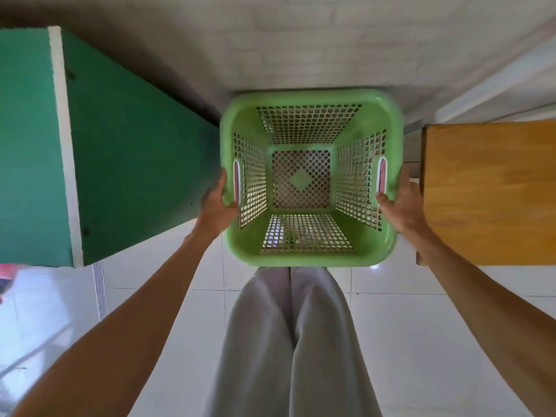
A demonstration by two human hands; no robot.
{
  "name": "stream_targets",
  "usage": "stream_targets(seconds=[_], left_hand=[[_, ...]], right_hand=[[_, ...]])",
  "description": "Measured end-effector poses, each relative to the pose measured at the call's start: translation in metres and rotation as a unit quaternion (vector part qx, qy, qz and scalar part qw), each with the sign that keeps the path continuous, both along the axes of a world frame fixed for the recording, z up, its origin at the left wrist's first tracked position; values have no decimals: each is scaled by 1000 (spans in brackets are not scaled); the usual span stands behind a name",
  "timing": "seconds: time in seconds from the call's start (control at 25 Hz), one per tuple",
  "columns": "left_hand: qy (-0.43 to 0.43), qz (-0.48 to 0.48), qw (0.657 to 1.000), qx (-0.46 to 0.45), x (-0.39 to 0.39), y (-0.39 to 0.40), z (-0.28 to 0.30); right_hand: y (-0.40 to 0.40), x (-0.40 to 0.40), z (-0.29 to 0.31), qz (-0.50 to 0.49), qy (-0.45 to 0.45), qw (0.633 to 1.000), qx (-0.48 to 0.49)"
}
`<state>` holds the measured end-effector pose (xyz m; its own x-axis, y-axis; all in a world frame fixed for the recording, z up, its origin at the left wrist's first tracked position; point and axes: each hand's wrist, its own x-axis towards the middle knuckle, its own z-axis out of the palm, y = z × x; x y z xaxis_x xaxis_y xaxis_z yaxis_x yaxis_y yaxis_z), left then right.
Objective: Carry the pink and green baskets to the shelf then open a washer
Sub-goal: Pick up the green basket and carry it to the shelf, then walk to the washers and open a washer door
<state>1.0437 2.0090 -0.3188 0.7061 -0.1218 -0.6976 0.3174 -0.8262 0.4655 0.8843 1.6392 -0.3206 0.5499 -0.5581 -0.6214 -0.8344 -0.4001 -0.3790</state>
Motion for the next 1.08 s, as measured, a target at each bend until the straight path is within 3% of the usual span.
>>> stream_targets(seconds=[0.12, 0.28, 0.48, 0.6, 0.84, 1.08], left_hand=[[2, -2, 1000, -29, -1, 1, -1], [19, -15, 999, -38, -2, 7, 21], [10, -53, 998, -25, 2, -24, 135], [-14, -135, 990, -47, 1, -47, 217], [-135, -314, 938, -54, 26, -116, 338], [-195, -455, 866, -72, 20, -218, 408]], right_hand=[[5, 4, -1, -3, 28, 999, -30], [1, 8, 33, 8, 13, 1000, 21], [-3, 16, 138, 48, 1, 997, 53], [-7, 13, 220, 37, -28, 998, 45], [-32, -32, 330, -31, -77, 996, -11], [-100, -137, 397, -109, -108, 983, -100]])
